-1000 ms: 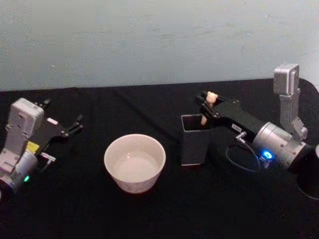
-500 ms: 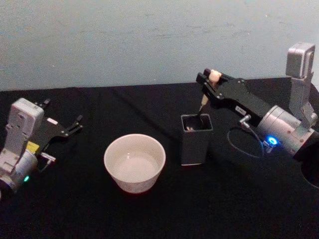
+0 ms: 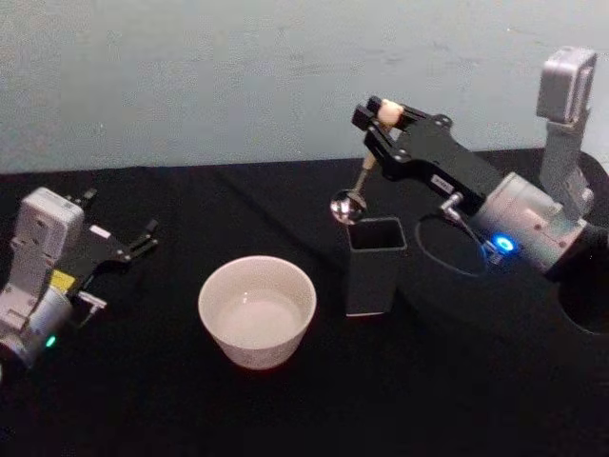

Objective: Pick up the stirring spoon with one hand, stir inside the cup, then place it back in its original position.

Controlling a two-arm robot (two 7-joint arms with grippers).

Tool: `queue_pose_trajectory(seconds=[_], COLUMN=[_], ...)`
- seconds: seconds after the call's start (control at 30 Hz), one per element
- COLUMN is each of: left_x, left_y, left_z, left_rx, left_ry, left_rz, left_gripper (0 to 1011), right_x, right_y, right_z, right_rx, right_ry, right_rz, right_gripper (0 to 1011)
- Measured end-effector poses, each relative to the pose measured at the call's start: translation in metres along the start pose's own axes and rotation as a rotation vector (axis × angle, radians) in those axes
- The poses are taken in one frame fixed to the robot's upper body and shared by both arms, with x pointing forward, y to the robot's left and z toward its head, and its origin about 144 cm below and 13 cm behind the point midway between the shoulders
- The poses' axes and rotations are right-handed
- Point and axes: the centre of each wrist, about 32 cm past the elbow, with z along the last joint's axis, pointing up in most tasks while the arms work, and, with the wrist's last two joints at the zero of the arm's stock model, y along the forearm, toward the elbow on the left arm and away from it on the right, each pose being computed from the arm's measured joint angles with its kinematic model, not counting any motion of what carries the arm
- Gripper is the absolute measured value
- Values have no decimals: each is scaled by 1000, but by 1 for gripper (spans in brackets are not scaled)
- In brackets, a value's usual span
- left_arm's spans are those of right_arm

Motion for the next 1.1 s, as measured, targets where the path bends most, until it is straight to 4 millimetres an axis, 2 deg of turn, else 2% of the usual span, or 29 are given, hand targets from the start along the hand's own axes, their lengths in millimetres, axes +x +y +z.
queue_pose_trajectory(seconds=[0.2, 0.47, 0.77, 1.1], left_x=[0, 0, 0, 0], left_y=[0, 0, 0, 0], left_z=[0, 0, 0, 0], left_rx=[0, 0, 0, 0], left_ry=[0, 0, 0, 0], left_rz=[0, 0, 0, 0], left_gripper=[1001, 1001, 1001, 1001], right_x=[-4, -13, -22, -28], right_y=[19, 42, 50, 54], right_z=[-2, -20, -37, -67], right_rx=[12, -14, -36, -69], right_ry=[0, 23, 52, 64], right_rz=[58, 146, 222, 268], right_gripper=[194, 194, 194, 194])
